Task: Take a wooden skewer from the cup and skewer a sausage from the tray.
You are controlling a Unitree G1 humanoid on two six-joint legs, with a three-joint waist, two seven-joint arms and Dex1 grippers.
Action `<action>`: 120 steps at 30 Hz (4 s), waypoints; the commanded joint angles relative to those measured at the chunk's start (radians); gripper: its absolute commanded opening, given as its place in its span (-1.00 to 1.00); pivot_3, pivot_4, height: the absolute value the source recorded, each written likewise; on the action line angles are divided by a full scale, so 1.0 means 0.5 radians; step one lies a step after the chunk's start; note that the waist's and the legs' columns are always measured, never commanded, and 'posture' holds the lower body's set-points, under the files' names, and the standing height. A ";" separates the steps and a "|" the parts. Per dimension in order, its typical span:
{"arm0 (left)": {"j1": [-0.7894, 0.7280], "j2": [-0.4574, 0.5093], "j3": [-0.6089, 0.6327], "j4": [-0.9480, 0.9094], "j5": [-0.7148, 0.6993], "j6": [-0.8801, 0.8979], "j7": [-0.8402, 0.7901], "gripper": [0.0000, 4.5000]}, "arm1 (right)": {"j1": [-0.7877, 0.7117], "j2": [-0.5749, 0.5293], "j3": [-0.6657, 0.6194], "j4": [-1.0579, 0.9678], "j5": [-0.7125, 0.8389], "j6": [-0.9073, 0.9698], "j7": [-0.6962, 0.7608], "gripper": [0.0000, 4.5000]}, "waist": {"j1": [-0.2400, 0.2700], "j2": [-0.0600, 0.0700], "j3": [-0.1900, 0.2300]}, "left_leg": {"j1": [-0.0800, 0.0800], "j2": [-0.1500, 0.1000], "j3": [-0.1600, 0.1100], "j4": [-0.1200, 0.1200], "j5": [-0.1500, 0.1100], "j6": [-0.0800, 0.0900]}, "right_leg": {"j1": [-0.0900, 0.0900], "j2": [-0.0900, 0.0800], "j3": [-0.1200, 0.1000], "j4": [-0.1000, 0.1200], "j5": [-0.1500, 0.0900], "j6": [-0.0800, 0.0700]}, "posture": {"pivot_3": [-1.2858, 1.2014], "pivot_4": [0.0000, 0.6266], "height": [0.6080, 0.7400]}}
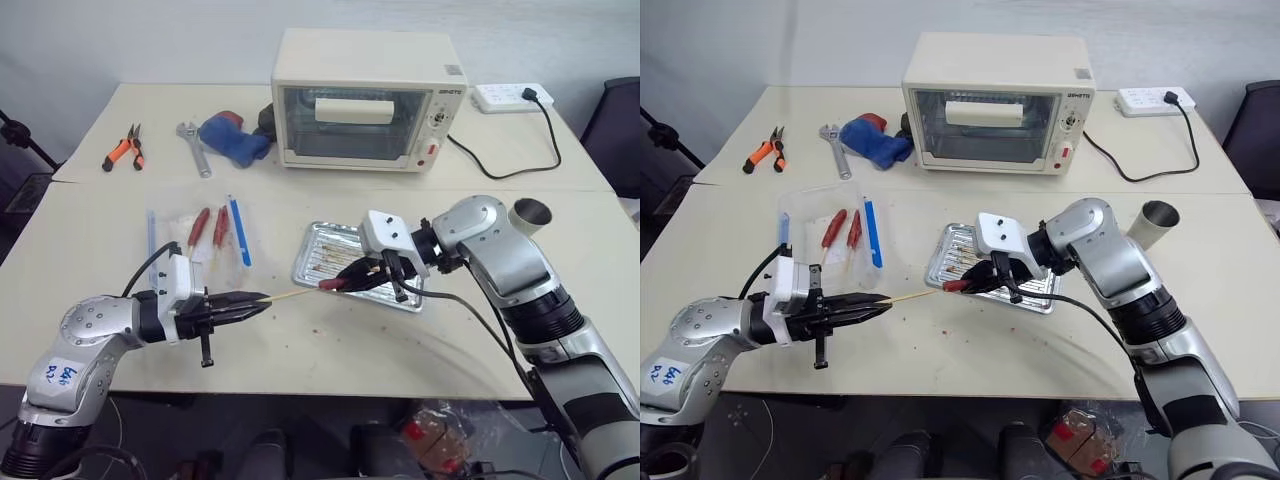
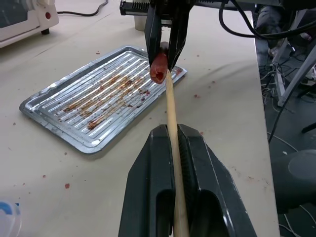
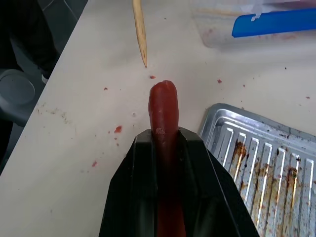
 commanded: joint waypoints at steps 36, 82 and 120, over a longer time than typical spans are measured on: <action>-0.101 -0.102 -0.082 0.024 0.056 -0.001 -0.009 -1.00 | -0.069 0.045 0.100 -0.151 0.004 0.084 -0.034 -0.86 | 0.010 0.000 0.000 | 0.000 0.000 0.000 0.000 0.000 0.000 | 0.000 0.000 0.000 0.001 0.000 0.000 | 0.03 -0.52 1.00; -0.121 -0.067 -0.085 0.063 0.082 0.013 -0.091 -1.00 | -0.002 -0.041 0.055 -0.093 0.019 -0.005 0.026 -0.86 | 0.009 0.000 0.000 | 0.000 0.000 0.000 0.001 0.000 0.000 | 0.000 0.000 0.000 0.001 0.000 0.000 | 0.03 -0.52 1.00; -0.083 -0.104 -0.087 0.111 0.121 -0.048 -0.080 -1.00 | 0.003 -0.065 0.063 -0.081 0.018 -0.001 0.021 -0.86 | 0.011 0.000 0.000 | 0.000 0.000 0.000 0.001 0.000 0.000 | 0.000 0.000 0.000 0.001 0.000 0.000 | 0.03 -0.52 1.00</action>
